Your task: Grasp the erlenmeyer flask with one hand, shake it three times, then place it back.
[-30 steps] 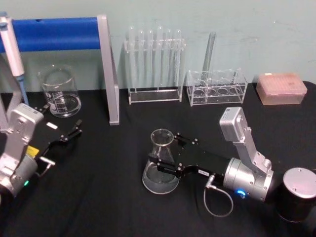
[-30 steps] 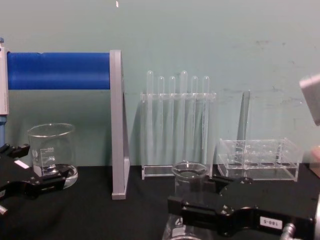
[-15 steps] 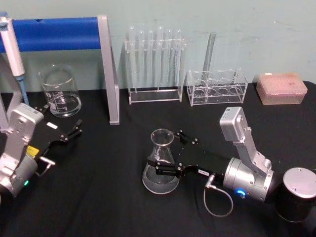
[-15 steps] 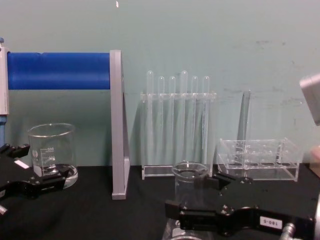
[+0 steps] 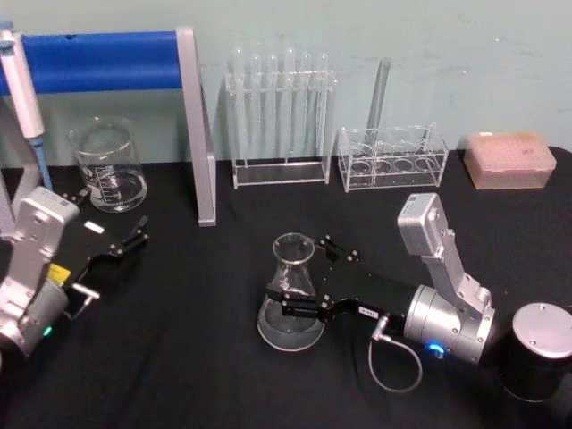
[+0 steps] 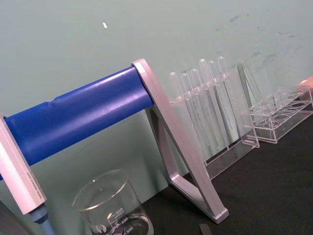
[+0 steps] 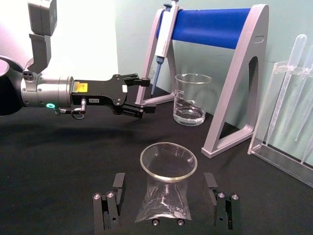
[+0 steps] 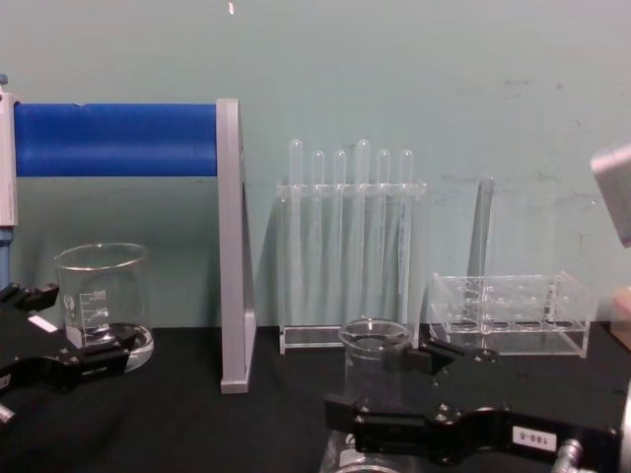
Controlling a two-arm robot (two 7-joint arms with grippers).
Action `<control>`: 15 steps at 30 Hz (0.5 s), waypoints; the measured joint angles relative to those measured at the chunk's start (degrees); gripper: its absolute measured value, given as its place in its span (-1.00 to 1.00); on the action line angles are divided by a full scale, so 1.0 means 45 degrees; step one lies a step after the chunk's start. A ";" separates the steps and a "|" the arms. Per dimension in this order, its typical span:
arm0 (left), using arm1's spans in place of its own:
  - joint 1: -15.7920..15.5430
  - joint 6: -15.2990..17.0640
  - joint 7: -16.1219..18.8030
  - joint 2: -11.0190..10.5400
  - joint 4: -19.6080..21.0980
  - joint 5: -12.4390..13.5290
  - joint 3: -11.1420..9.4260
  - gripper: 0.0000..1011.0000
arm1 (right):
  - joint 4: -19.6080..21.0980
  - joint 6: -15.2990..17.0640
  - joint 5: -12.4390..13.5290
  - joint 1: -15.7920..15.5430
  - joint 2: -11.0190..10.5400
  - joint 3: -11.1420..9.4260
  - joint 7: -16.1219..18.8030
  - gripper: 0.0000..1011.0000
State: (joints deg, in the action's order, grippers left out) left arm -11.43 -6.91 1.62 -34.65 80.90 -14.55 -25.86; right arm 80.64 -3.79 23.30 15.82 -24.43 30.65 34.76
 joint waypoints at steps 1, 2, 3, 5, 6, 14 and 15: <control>0.0001 0.0000 0.0000 0.0000 -0.0001 0.0000 0.0000 0.98 | 0.0005 0.0021 0.0003 0.0002 -0.0003 0.0000 0.0002 0.98; 0.0000 0.0000 0.0000 0.0000 -0.0001 0.0000 0.0000 0.98 | 0.0010 0.0045 0.0009 0.0004 -0.0007 0.0001 0.0002 0.98; -0.0001 0.0000 0.0000 0.0000 -0.0001 0.0000 0.0000 0.98 | 0.0015 0.0064 0.0012 0.0005 -0.0011 0.0004 0.0002 0.98; 0.0000 0.0000 0.0000 0.0000 -0.0001 0.0000 0.0000 0.98 | 0.0047 0.0116 0.0016 0.0004 -0.0034 0.0008 0.0002 0.98; -0.0001 0.0000 0.0001 0.0000 -0.0001 0.0000 0.0000 0.98 | 0.0073 0.0142 0.0022 -0.0007 -0.0052 0.0008 0.0001 0.98; 0.0000 0.0000 0.0000 0.0000 -0.0001 0.0000 0.0000 0.98 | 0.0402 0.0313 0.0098 -0.0255 -0.0389 0.0030 0.0136 0.98; 0.0000 0.0000 0.0000 0.0000 0.0000 0.0000 0.0000 0.98 | 0.0468 0.0332 0.0101 -0.0299 -0.0446 0.0030 0.0147 0.98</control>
State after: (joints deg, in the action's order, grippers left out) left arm -11.43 -6.91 1.62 -34.65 80.90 -14.55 -25.86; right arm 82.74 -2.29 23.76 14.47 -26.44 30.78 35.42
